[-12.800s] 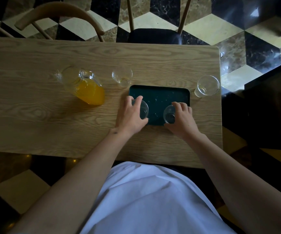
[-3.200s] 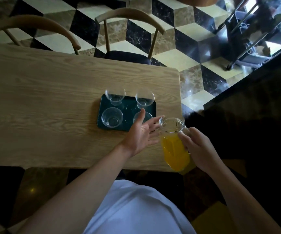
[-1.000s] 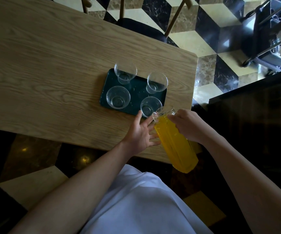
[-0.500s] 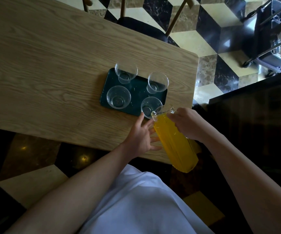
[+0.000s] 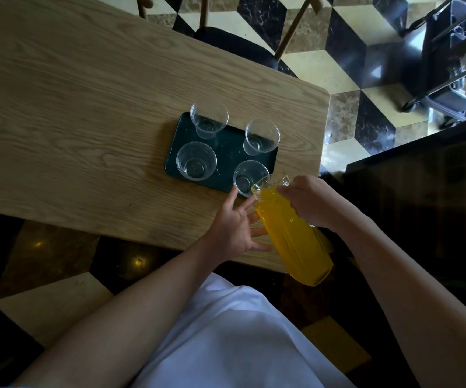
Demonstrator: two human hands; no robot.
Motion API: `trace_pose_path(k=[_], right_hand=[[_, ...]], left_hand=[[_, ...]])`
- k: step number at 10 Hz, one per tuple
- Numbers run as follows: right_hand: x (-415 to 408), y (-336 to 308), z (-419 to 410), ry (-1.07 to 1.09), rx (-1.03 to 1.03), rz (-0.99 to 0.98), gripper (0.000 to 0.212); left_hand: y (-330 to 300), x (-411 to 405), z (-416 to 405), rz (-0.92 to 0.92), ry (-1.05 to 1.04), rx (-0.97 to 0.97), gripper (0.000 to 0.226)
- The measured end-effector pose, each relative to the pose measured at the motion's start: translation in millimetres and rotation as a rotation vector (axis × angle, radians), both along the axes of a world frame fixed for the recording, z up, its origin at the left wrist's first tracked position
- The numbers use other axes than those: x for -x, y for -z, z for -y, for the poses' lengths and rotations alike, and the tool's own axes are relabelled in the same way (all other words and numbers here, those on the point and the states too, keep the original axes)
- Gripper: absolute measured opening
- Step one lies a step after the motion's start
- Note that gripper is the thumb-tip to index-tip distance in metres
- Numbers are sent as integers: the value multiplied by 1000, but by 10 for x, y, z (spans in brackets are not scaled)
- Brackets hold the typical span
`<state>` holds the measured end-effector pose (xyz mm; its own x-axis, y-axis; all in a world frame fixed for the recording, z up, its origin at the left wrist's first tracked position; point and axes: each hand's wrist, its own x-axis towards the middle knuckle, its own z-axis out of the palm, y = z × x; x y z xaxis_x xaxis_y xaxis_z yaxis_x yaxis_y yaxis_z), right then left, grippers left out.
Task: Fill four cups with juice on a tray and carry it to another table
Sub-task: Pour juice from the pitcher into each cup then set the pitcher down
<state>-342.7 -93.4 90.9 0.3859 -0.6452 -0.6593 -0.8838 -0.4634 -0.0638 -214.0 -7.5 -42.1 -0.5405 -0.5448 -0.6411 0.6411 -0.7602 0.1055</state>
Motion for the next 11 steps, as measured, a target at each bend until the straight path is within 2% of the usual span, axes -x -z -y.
trace_pose_path(k=[1, 4, 6, 7, 9, 10, 11], right_hand=[[-4, 30, 22, -52, -6, -28, 41], [-3, 72, 69, 52, -47, -31, 36], [-15, 112, 81, 266, -64, 11, 33], [-9, 147, 114, 285, -94, -14, 31], [-99, 77, 112, 468, -107, -8, 38], [-93, 95, 128, 323, -100, -86, 27], [-66, 127, 134, 433, -113, 11, 37]], left_hand=[[3, -7, 5, -30, -8, -20, 78], [2, -10, 13, -81, 21, -15, 78], [-14, -11, 23, -81, 3, -38, 75], [-21, -9, 29, -69, 2, -47, 74], [-12, -19, 37, -77, -8, -75, 76], [-12, -26, 39, -91, -12, -86, 75], [-12, -30, 41, -107, -19, -94, 75]])
